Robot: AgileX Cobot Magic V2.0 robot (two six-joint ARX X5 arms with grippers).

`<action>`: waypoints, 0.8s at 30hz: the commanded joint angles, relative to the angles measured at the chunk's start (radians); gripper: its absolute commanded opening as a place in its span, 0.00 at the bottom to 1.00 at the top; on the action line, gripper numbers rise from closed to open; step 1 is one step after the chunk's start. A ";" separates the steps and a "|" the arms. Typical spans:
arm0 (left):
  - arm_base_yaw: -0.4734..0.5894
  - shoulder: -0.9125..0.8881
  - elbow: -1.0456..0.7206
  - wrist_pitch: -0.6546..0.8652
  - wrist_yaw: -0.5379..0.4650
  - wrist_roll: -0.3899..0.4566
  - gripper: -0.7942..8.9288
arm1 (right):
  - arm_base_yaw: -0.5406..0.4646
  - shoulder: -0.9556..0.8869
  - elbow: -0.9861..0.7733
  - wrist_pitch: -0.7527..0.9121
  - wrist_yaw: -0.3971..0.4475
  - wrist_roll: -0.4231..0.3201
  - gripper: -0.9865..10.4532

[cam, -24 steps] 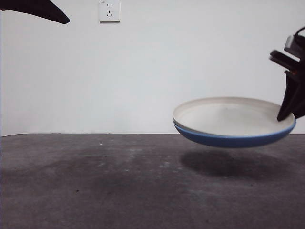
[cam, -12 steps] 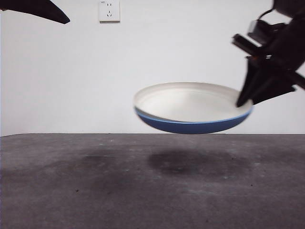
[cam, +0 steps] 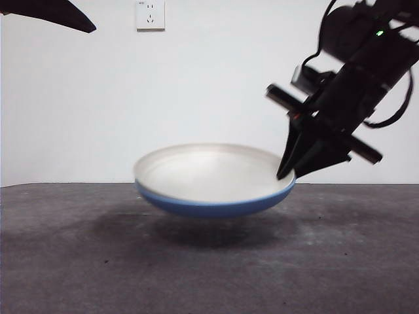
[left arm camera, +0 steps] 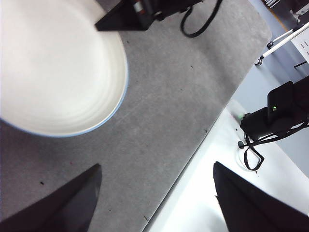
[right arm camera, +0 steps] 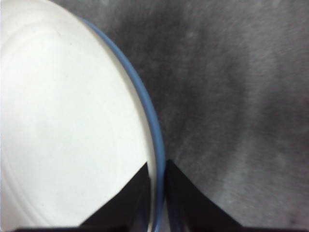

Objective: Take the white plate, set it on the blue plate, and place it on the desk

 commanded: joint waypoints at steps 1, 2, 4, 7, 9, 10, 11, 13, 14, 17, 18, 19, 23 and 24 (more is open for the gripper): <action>-0.005 0.006 0.007 0.011 0.010 0.013 0.46 | 0.019 0.057 0.037 0.023 0.004 0.030 0.10; -0.005 0.006 0.007 0.011 0.010 0.013 0.46 | 0.023 0.072 0.040 0.024 0.004 0.031 0.10; -0.005 0.006 0.007 0.010 0.010 0.013 0.46 | 0.028 0.101 0.042 0.038 0.004 0.038 0.10; -0.005 0.006 0.007 0.010 0.010 0.013 0.46 | 0.029 0.138 0.042 0.053 0.005 0.053 0.10; -0.005 0.006 0.007 0.010 0.010 0.013 0.46 | 0.029 0.154 0.042 0.053 0.007 0.053 0.10; -0.005 0.006 0.007 0.010 0.010 0.013 0.46 | 0.029 0.156 0.042 0.052 0.008 0.053 0.10; -0.005 0.006 0.007 0.010 0.010 0.013 0.46 | 0.029 0.159 0.042 0.052 0.008 0.050 0.10; -0.005 0.006 0.007 0.010 0.010 0.013 0.46 | 0.029 0.159 0.042 0.056 0.014 0.051 0.10; -0.005 0.006 0.007 0.010 0.010 0.013 0.46 | 0.029 0.159 0.042 0.056 0.021 0.051 0.10; -0.005 0.006 0.007 0.010 0.010 0.013 0.46 | 0.029 0.159 0.042 0.051 0.031 0.051 0.15; -0.005 0.006 0.007 0.010 0.010 0.013 0.46 | 0.029 0.159 0.042 0.048 0.031 0.051 0.21; -0.005 0.006 0.007 0.010 0.010 0.013 0.46 | 0.029 0.159 0.042 0.048 0.030 0.052 0.25; -0.005 0.006 0.007 0.010 0.010 0.013 0.46 | 0.029 0.158 0.042 0.037 0.030 0.054 0.32; -0.005 0.006 0.007 0.010 0.010 0.013 0.46 | 0.029 0.155 0.042 0.034 0.030 0.054 0.32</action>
